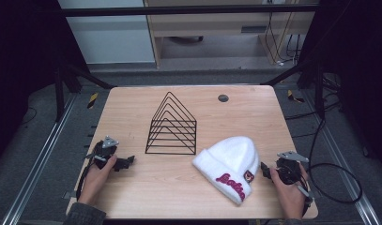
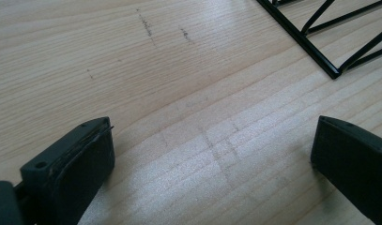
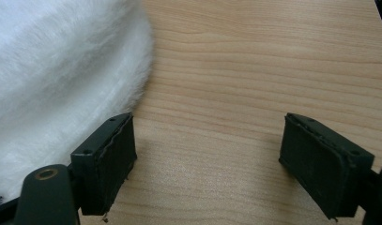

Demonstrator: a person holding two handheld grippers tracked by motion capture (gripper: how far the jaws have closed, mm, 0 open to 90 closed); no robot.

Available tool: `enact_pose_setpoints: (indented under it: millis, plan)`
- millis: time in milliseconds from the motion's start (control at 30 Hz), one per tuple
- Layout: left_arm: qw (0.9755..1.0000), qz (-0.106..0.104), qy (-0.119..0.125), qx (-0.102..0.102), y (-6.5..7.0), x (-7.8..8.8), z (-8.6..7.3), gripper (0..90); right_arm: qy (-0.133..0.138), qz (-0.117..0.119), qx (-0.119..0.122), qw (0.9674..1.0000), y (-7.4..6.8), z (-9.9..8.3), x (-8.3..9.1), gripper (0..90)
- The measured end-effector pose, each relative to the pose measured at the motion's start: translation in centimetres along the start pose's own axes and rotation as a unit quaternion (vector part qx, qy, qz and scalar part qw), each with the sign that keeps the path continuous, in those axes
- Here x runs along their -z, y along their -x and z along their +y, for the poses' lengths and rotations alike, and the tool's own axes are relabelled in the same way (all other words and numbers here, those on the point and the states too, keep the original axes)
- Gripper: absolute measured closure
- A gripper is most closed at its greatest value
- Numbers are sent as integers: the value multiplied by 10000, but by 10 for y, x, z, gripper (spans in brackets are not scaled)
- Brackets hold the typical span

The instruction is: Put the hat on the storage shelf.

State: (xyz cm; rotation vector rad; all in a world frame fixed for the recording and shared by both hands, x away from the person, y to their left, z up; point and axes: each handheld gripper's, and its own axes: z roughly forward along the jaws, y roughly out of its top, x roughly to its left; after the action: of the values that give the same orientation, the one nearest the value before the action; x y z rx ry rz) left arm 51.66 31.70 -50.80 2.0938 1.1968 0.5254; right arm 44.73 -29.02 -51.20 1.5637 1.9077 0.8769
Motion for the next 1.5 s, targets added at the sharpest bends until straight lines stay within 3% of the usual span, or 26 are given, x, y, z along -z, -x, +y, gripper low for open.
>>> enact_pose_setpoints:
  millis: [600, 767, 833, 967, 1000, 1233, 1400, 1500]
  plan:
    - [10000, -4, -1, 2, 0, 0, 0, 0, -12, -97, -133, 9999, -3, -1, 2, 196]
    - [10000, -4, -1, 4, 0, 0, 0, 0, 37, 66, -225, 9997, 2, 1, 9, 203]
    - [10000, -6, -4, -1, 0, 0, 0, 0, 19, 4, -158, 9999, 4, 11, 15, 220]
    - [10000, -5, 0, 3, 0, 0, 0, 0, -68, 122, 2, 9999, 3, 29, 19, 267]
    - [10000, -5, -3, 1, 0, 0, 0, 0, -185, 186, 275, 9993, -3, 45, 19, 311]
    - [10000, -5, -2, 1, 0, 0, 0, 0, -476, 592, 719, 9945, -22, 89, 6, 369]
    - [10000, -4, -2, 2, 0, 0, 0, 0, -833, 796, 683, 9910, -33, 102, -16, 369]
    - [10000, -5, -3, 2, 0, 0, 0, 0, -945, 800, 613, 9904, -36, 106, -29, 401]
